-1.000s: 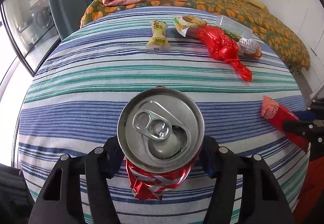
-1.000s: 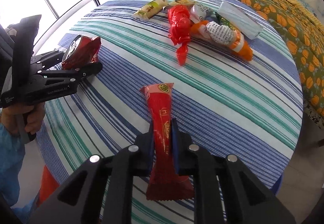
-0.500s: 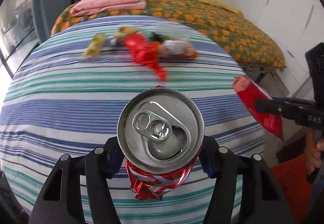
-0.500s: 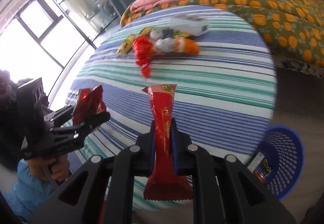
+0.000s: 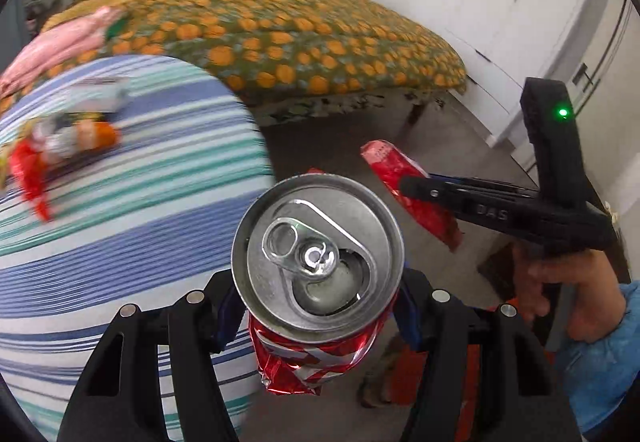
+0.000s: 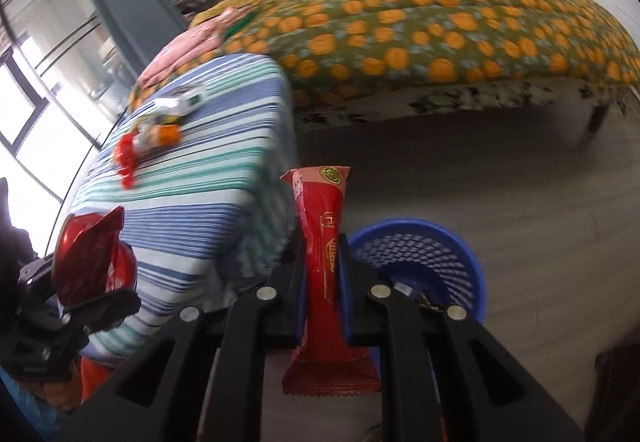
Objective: Collect trash
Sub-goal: 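Carry can and snack bar over the blue wastebasket and open both grippers, then move both open tools back over the table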
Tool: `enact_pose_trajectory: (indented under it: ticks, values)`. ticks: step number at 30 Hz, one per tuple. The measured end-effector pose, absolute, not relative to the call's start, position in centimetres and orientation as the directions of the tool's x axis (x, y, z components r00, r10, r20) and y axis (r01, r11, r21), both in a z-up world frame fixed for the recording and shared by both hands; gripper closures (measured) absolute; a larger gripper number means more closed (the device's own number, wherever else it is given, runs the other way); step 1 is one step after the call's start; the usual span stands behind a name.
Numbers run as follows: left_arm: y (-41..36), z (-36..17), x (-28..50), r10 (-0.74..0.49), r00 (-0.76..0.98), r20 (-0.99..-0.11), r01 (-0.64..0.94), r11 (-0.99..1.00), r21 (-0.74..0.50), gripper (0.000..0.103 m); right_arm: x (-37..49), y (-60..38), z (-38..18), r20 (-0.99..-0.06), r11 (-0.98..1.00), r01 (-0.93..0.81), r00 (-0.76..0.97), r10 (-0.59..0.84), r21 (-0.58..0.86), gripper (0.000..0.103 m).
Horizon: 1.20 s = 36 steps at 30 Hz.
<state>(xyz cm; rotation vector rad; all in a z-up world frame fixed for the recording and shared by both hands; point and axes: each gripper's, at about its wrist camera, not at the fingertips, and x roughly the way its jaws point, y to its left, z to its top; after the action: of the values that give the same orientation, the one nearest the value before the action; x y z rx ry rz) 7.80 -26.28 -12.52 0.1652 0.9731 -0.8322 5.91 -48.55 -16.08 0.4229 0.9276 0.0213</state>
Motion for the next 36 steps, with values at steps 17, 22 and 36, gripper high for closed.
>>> enact_pose_trajectory:
  ticks: [17, 22, 36]
  values:
    - [-38.8, -23.8, 10.8, -0.435, 0.199, -0.878, 0.697, 0.693, -0.185, 0.020, 5.1, -57.7, -24.2, -0.772, 0.790, 0.355, 0.597, 0.219, 0.499, 0.055]
    - [-38.4, -21.2, 10.0, -0.477, 0.224, -0.850, 0.719, 0.669, -0.186, 0.013, 4.8, -58.2, -23.6, -0.774, 0.795, 0.382, 0.611, 0.165, 0.471, 0.037]
    - [-21.1, -15.0, 8.2, -0.398, 0.473, -0.786, 0.609, 0.792, -0.035, 0.006, 4.7, -51.5, -19.9, -0.742, 0.937, 0.297, 0.668, -0.064, 0.186, 0.011]
